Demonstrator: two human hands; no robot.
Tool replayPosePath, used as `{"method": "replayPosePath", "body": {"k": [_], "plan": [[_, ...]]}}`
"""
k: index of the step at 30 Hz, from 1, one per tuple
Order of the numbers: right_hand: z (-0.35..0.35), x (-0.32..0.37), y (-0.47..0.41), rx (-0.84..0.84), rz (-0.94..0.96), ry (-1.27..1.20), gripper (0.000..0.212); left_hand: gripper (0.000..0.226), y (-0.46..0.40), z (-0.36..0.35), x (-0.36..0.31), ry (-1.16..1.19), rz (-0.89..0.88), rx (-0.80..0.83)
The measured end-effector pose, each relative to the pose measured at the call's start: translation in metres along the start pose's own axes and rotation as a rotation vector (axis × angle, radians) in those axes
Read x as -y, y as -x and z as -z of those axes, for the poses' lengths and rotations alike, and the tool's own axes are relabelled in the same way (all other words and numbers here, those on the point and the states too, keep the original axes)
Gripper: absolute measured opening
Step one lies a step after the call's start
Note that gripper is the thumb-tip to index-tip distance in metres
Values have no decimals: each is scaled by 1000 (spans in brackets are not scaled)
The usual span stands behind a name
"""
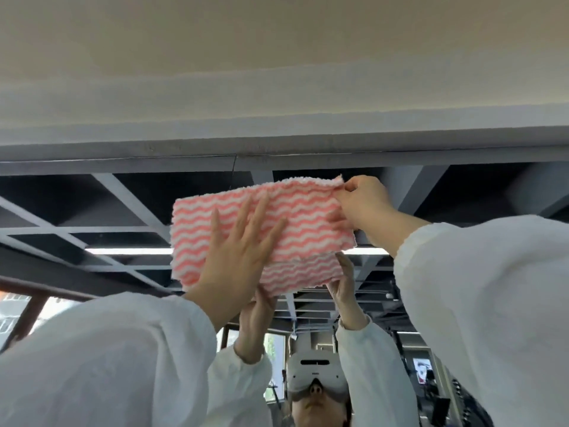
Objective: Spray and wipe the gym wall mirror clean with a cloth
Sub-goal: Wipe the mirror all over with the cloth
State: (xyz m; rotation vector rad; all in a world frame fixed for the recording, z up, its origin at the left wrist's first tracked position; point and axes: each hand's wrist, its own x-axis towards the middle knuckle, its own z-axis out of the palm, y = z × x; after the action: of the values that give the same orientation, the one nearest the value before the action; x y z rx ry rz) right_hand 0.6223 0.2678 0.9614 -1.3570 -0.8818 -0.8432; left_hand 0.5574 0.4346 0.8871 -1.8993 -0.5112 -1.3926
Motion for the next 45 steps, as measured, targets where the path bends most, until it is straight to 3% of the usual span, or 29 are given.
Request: {"method": "replayPosePath", "body": {"k": [4,7,9,13,16,19,25,31,35,42,45], "plan": [[-26,-17,-27,-86,-37,0,22,76,-29,-39,18,95,-149,36],[-43,-34,-44,-147,3,72,12,70,-47,-61,15,322,-166,54],[-51,-42,-48,-198,57,135,19,64,-58,-66,13,415,-157,20],[-69,-46,-43,-223,369,442,32,58,-82,-64,14,445,-146,83],[-84,-45,-44,-71,557,737,39,52,-100,-61,19,470,-152,103],[-91,-46,-52,81,508,943,46,49,-114,-67,26,463,-158,33],[-95,-42,-93,105,440,1009,50,50,-139,-71,39,319,-143,-88],[-110,-24,-123,59,380,1029,50,51,-170,-66,48,365,213,-22],[-116,-12,-129,57,393,1058,50,53,-186,-70,59,428,345,-30],[-93,1,-115,146,498,1212,52,59,-204,-67,56,406,352,-75],[-78,-12,-134,105,414,1157,58,60,-213,-59,33,415,308,-101]]}}
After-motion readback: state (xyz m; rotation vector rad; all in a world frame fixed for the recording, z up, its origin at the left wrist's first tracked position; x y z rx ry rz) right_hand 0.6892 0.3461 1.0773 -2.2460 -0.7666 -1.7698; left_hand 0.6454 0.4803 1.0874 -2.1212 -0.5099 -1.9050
